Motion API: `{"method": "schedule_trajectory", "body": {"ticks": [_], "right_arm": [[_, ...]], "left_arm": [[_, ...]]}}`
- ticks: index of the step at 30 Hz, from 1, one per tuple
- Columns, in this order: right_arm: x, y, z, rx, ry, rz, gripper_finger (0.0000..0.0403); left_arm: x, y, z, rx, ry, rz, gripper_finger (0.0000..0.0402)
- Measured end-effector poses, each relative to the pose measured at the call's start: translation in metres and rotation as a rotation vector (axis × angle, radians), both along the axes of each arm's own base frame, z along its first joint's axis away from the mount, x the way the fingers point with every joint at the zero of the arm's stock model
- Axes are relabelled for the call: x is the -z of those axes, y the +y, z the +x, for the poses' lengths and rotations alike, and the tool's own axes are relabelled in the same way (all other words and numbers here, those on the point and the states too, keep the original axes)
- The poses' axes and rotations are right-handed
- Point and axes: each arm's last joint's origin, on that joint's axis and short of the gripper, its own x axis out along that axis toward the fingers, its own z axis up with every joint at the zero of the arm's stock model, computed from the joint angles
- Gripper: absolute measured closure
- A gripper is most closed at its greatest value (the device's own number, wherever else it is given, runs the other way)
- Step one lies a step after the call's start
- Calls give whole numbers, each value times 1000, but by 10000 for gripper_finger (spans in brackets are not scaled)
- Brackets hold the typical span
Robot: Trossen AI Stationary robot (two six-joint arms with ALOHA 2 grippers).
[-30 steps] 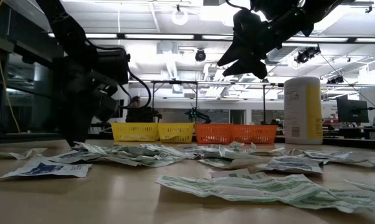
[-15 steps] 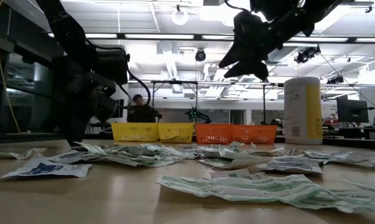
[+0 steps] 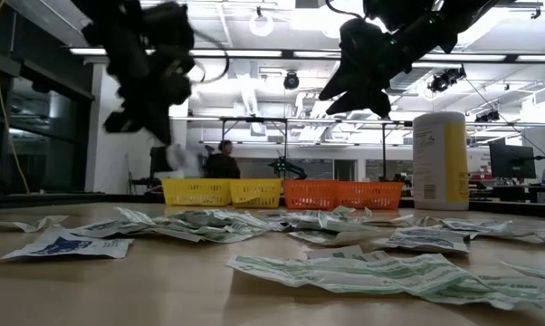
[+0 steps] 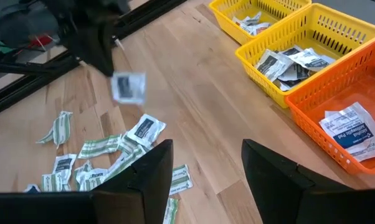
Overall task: Pick & Place First Aid Supplies
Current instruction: Put the gray packet into the middle yellow bin
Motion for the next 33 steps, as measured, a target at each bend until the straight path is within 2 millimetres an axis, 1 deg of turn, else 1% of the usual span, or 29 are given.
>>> {"method": "schedule_trajectory", "body": {"ticks": [2,6,10,12,18,25,28,31,33], "right_arm": [[0,0,0,0,0,0,218],[0,0,0,4,0,-2,218],[0,0,0,6,1,-3,219],[0,0,0,9,1,-6,218],[0,-1,0,20,0,-13,219],[0,-1,0,20,-1,-13,218],[0,-1,0,20,-1,-13,219],[0,-1,0,20,0,-13,219],[0,-1,0,19,0,-12,218]], "left_arm": [[-13,4,4,-23,-30,82,401],[-32,9,11,-60,-80,211,401],[-37,14,19,-95,-106,262,401],[-38,19,23,-115,-125,273,401],[-29,41,37,-195,-166,299,401],[-15,76,45,-324,-205,324,401],[-11,89,49,-354,-253,327,401],[-5,99,52,-378,-258,323,401],[-5,104,55,-386,-261,324,401]]}}
